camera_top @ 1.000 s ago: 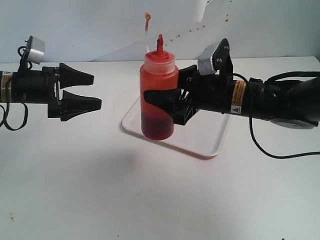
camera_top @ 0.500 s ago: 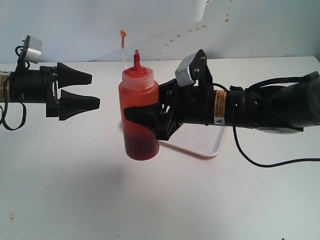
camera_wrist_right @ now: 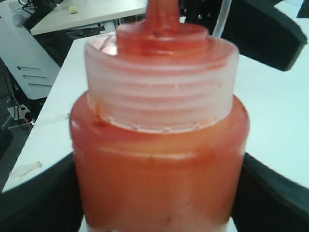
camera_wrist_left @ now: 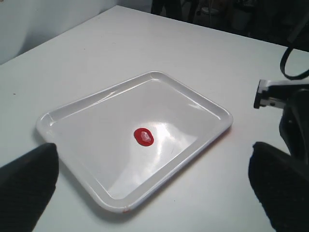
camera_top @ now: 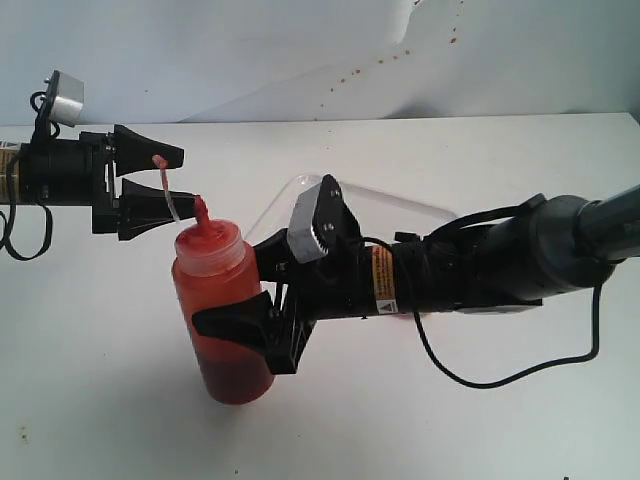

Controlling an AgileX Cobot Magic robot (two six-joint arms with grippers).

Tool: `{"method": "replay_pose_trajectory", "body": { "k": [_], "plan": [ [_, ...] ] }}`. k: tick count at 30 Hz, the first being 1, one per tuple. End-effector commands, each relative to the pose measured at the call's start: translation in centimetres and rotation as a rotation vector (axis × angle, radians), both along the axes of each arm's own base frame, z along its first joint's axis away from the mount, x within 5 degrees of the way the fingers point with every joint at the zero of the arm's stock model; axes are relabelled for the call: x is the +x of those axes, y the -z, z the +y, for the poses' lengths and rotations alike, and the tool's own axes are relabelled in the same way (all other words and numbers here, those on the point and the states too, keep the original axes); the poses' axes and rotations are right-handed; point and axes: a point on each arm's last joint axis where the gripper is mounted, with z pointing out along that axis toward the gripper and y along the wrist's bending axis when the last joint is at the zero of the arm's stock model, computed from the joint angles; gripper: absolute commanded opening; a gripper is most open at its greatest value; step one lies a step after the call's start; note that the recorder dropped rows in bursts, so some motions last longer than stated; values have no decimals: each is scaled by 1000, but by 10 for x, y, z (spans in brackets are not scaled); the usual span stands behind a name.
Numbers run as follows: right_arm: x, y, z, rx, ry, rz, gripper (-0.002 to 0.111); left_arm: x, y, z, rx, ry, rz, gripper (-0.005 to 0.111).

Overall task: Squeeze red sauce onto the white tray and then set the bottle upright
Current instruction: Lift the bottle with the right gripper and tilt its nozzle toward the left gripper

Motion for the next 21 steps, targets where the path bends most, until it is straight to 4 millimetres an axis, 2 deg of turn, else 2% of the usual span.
{"method": "replay_pose_trajectory", "body": {
  "k": [1, 11, 21],
  "plan": [
    [1, -11, 6, 132, 34, -94, 0, 1, -5, 0, -20, -10, -14, 105],
    [4, 7, 3, -57, 51, -120, 0, 1, -5, 0, -20, -10, -14, 105],
    [4, 7, 3, -54, 56, -73, 0, 1, -5, 0, -18, -9, -13, 105]
  ]
}}
